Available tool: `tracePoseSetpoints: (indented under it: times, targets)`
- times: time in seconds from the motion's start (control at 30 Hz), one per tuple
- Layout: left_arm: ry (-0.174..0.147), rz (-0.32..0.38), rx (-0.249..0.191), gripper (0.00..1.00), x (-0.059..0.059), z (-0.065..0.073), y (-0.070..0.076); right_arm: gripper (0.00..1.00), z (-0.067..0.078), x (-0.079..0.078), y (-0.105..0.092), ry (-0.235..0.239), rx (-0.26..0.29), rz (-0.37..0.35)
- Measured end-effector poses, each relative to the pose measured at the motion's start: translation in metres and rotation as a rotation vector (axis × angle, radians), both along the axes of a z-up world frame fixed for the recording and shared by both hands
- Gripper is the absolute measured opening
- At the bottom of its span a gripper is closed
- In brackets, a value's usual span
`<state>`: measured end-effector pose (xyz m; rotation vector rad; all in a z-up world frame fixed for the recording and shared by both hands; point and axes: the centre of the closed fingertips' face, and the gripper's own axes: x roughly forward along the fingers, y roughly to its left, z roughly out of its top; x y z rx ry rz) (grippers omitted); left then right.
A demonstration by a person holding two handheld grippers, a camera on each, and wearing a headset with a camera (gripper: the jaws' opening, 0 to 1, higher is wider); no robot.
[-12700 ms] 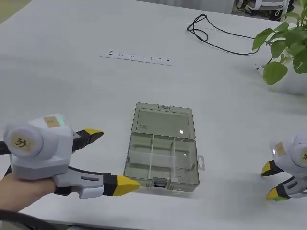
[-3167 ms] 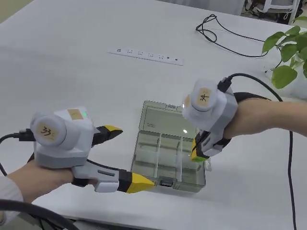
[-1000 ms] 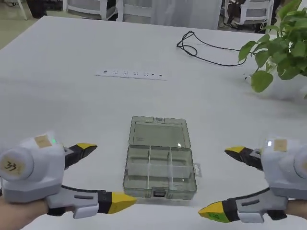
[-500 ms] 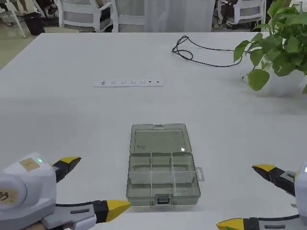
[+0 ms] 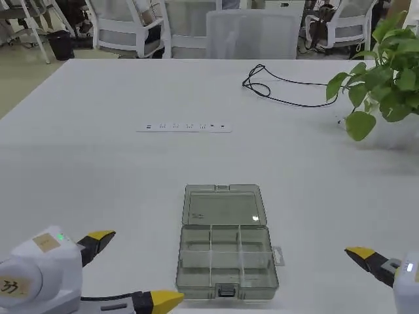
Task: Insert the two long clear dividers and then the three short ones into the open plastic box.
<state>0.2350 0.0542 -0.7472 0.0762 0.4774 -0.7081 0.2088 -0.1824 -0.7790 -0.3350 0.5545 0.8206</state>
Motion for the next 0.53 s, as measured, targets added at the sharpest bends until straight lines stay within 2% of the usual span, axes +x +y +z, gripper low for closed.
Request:
tracePoseSetpoints:
  times: [0.23,0.43,0.53]
  targets:
    - [0.012,0.0,0.008,1.0,-0.0022,-0.0047,0.0017,1.0,-0.0026,0.0002,-0.0004,-0.008,-0.017,0.005]
    - [0.006,-0.005,0.004,1.0,-0.0029,-0.002,-0.0008,1.0,-0.0026,-0.0003,0.0001,-0.005,-0.017,0.004]
    - [0.003,-0.001,0.005,1.0,-0.0037,-0.0009,-0.0009,1.0,-0.0016,0.0016,-0.0006,-0.026,-0.028,0.003]
